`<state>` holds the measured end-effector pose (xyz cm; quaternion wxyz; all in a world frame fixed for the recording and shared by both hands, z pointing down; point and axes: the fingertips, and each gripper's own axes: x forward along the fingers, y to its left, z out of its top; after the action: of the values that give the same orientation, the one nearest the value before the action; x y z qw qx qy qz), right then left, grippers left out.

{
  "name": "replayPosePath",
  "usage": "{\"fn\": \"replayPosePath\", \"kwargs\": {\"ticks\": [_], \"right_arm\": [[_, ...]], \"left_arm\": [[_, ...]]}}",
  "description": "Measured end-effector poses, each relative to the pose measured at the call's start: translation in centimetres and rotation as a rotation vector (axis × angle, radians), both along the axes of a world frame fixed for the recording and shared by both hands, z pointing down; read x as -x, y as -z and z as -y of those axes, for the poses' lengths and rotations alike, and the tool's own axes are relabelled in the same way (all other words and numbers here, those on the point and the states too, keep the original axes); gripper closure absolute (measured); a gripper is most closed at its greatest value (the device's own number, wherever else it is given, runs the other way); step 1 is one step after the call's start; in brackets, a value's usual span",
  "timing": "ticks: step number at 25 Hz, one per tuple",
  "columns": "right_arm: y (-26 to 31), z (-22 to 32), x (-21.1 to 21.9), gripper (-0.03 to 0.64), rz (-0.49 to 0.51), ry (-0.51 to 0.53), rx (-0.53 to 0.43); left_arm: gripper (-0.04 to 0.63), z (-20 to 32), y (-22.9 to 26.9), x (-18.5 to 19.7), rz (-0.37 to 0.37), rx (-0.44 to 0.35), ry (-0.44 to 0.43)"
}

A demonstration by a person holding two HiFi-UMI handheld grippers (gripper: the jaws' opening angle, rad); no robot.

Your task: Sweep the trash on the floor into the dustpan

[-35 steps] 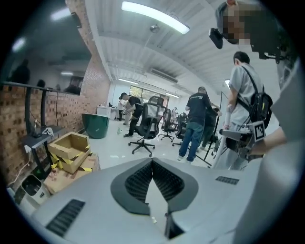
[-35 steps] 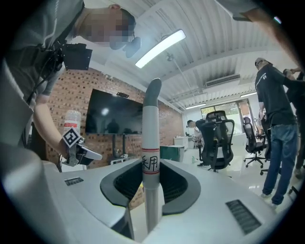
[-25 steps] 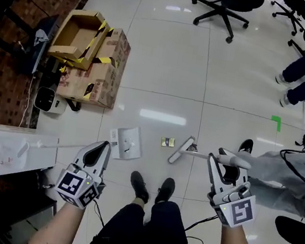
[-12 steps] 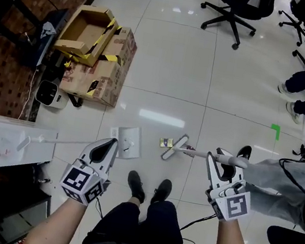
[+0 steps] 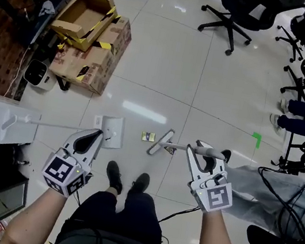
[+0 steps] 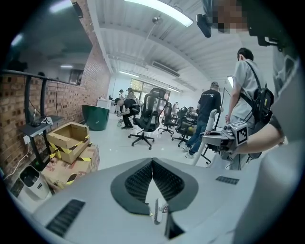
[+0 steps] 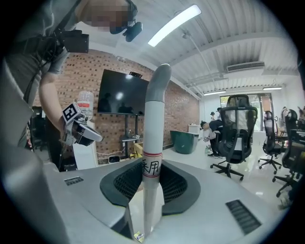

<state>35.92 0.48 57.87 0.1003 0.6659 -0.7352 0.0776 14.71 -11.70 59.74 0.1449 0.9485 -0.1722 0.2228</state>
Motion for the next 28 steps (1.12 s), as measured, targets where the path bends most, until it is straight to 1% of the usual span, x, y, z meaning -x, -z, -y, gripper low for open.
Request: {"fn": "replayPosePath", "kwargs": {"ticks": [3, 6, 9, 15, 21, 25, 28], "right_arm": [[-0.1, 2.1, 1.6, 0.496, -0.010, 0.055, 0.010], [-0.2, 5.2, 4.8, 0.495, -0.042, 0.143, 0.005], [-0.3, 8.5, 8.3, 0.495, -0.042, 0.202, 0.014], [-1.5, 14.5, 15.7, 0.495, -0.041, 0.367, 0.029], [-2.1, 19.0, 22.2, 0.495, -0.026, 0.506, 0.055], [-2.5, 20.8, 26.8, 0.497, -0.021, 0.581, 0.062], [-2.6, 21.9, 29.2, 0.497, -0.014, 0.621, 0.068]], "left_arm": [[0.578, 0.3, -0.8, 0.3, -0.009, 0.017, 0.030], [0.578, 1.2, -1.2, 1.3, -0.008, 0.026, 0.044], [0.578, 2.7, -1.2, 2.6, -0.013, 0.019, 0.042], [0.578, 5.4, -1.4, 7.2, -0.023, 0.031, 0.117], [0.578, 8.0, -1.4, 12.3, -0.029, 0.037, 0.198], [0.578, 9.2, -1.4, 15.9, -0.020, 0.037, 0.243], [0.578, 9.9, -1.2, 17.2, -0.025, 0.036, 0.263]]}}
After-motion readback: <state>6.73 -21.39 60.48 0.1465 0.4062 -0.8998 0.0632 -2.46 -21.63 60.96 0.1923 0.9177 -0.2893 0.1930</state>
